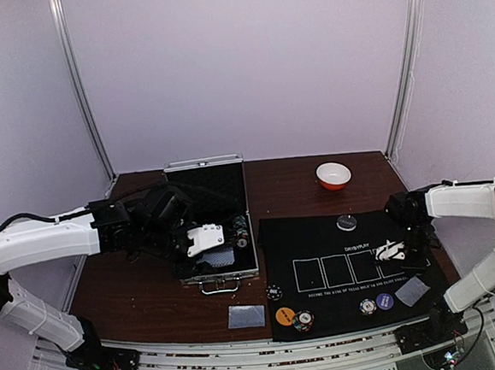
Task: Distribute texas hold em gaming equipment
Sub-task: Adjust the poker card in the small blind area.
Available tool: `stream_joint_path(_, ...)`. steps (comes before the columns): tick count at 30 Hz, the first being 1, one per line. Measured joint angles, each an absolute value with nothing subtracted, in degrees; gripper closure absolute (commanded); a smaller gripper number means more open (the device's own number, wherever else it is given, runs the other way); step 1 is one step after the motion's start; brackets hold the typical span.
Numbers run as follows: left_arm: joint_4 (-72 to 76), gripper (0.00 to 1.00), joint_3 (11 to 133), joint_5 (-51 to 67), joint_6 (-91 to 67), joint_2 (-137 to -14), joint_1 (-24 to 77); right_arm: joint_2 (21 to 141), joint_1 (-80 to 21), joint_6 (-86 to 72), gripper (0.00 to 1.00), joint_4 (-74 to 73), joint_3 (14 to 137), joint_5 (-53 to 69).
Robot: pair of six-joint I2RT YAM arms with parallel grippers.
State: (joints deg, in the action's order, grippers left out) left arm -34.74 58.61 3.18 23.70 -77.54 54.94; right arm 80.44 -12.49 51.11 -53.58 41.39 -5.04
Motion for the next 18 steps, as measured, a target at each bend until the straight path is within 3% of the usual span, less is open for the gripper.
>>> stream_joint_path(18, -34.7, 0.47, 58.6, 3.2, 23.7, -77.5, 54.6, 74.3, -13.5, 54.4, 1.00, -57.1, 37.3, -6.0)
